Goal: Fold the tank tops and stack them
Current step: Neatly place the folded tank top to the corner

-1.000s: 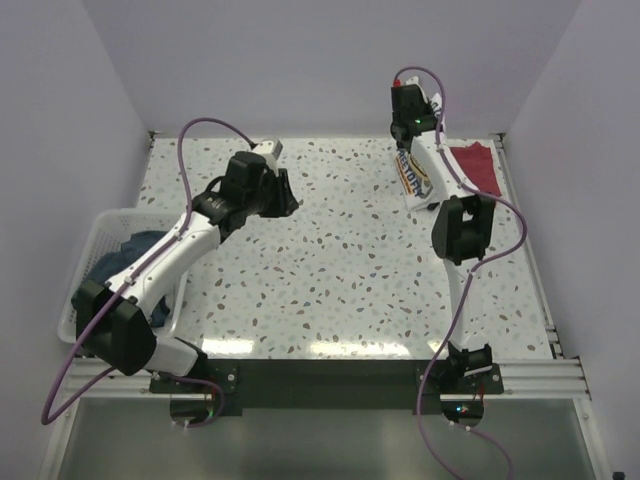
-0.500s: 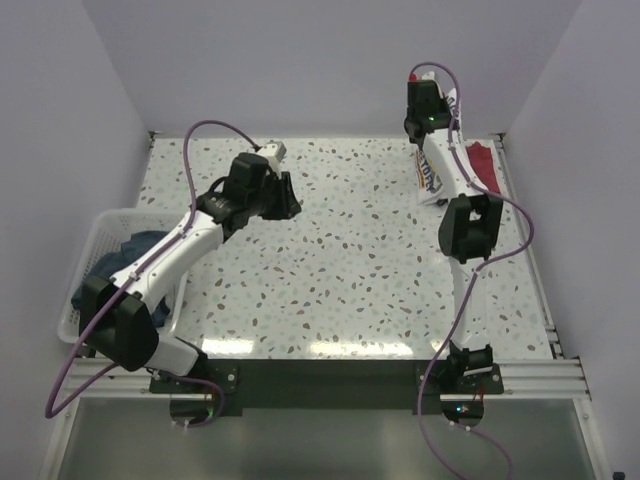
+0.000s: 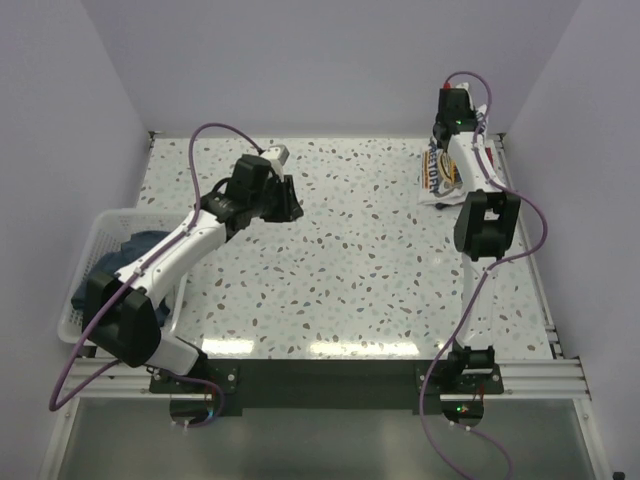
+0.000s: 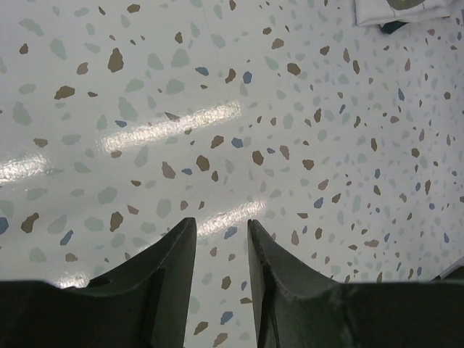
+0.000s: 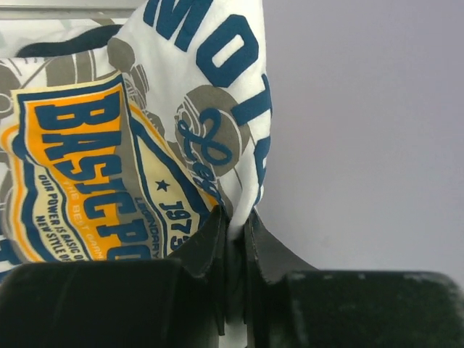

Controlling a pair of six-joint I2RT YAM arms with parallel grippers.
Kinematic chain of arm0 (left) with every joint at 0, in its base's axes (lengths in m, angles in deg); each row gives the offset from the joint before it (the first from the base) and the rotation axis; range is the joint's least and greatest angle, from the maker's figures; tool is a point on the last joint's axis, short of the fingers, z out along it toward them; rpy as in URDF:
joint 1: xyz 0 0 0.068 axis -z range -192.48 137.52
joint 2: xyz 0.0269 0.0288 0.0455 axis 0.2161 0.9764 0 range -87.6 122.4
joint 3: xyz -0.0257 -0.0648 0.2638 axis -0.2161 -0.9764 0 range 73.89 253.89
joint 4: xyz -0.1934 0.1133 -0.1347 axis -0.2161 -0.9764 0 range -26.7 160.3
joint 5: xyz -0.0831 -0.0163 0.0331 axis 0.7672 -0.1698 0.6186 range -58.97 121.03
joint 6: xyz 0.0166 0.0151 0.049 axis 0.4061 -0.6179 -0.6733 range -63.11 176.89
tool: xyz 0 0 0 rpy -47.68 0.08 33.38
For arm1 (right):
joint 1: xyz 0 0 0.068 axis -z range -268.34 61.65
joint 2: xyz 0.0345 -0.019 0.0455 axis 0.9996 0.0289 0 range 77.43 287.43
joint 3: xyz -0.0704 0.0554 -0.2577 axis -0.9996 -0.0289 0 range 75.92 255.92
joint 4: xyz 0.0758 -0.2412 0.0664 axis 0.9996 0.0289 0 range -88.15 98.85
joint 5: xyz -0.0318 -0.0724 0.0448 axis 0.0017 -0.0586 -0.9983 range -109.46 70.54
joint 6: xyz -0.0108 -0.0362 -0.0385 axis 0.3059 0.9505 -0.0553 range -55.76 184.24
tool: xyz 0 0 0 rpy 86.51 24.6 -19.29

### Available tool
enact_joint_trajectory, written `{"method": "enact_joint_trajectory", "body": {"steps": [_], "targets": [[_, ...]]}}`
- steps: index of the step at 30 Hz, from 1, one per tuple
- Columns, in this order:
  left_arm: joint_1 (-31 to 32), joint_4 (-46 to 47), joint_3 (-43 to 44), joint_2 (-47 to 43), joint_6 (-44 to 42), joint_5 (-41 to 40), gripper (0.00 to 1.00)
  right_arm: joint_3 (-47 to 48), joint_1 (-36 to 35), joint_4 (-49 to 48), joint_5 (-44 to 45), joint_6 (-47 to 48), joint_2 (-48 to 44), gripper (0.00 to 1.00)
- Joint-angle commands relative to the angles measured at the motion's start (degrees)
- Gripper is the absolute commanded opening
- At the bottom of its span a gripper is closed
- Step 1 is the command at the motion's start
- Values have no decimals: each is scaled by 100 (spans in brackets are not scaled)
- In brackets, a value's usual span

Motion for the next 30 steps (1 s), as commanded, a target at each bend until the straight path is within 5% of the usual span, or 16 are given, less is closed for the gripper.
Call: {"method": "enact_joint_trajectory", "body": {"steps": [1,2,3,5,8,20,24,30], "targets": [[-50,285,-46,48,-116,145,39,-22,236,-183,-69,-279,-426,14],[-50,285,-46,65,-116,154,39,-14,246,-148,-78,-375,-408,27],[-50,285,-54,83,-116,163,39,-14,246,-148,-43,-411,-391,55],[-59,286,-63,65,-125,163,40,-5,237,-139,36,-507,-390,84],[-50,277,-63,22,-134,128,41,240,246,80,212,-691,-355,98],[-50,242,-28,-172,-99,163,42,50,228,978,-1491,-2465,-1558,99],[-50,241,-89,-356,-72,5,43,-1794,27,372,-2116,-3082,-2908,99],[-50,461,-502,-681,-37,-276,44,-4516,-1167,-525,-2258,-3794,-4677,98]]}}
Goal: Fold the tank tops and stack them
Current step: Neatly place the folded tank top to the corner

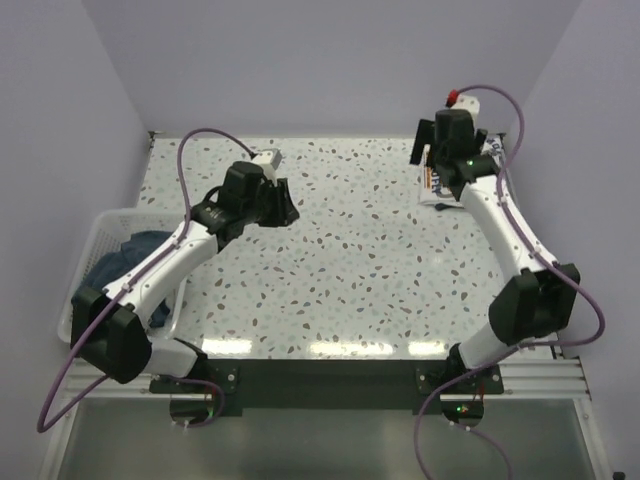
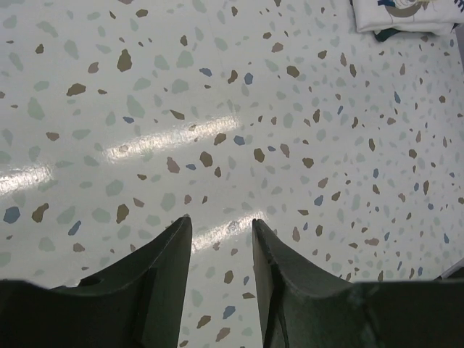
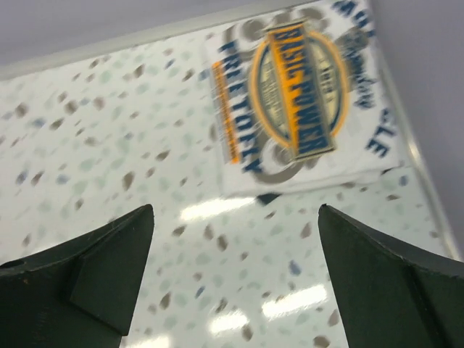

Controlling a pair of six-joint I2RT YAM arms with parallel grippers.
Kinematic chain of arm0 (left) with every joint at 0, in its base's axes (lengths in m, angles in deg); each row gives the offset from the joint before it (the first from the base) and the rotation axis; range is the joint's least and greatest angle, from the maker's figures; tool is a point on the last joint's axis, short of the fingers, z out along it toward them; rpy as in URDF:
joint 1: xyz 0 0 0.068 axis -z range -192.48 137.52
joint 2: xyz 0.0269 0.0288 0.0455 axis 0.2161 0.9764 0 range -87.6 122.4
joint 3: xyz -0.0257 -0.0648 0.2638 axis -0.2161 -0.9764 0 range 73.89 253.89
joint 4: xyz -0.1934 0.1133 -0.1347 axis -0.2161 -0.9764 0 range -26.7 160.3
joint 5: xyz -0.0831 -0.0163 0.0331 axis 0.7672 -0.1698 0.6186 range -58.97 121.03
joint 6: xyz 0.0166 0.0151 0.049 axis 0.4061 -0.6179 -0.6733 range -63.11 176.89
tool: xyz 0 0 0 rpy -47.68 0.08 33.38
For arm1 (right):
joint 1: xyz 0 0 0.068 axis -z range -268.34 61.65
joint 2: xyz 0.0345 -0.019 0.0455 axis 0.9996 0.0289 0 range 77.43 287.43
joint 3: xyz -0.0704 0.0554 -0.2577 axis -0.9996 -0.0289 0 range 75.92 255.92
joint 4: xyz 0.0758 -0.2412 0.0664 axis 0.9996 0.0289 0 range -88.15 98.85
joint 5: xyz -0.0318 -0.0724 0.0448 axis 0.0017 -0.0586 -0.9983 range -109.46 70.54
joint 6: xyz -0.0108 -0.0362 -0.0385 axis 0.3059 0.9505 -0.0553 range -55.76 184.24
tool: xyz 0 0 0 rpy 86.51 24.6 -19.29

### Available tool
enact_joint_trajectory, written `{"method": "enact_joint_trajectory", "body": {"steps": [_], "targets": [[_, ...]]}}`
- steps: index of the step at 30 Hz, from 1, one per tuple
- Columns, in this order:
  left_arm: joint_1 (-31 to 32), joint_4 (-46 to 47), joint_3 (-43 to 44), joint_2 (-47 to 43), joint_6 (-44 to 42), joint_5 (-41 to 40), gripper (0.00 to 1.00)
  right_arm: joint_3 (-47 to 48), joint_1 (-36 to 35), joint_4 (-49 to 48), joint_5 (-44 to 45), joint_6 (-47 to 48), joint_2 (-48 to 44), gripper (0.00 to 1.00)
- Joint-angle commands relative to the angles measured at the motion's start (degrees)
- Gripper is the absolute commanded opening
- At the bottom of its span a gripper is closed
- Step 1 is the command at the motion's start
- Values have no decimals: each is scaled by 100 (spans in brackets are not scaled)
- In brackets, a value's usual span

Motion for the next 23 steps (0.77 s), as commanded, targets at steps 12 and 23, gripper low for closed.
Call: {"method": "enact_joint_trajectory", "body": {"steps": [12,23], "targets": [[-41,861,-1703,-1224,55,-615,45,-3811,-2519,-572,-1161,-1816,-3467,99],[-33,941,-1836,-1304,187,-615,45,-3759,-2519,-124,-660,-1526,-3952,99]]}}
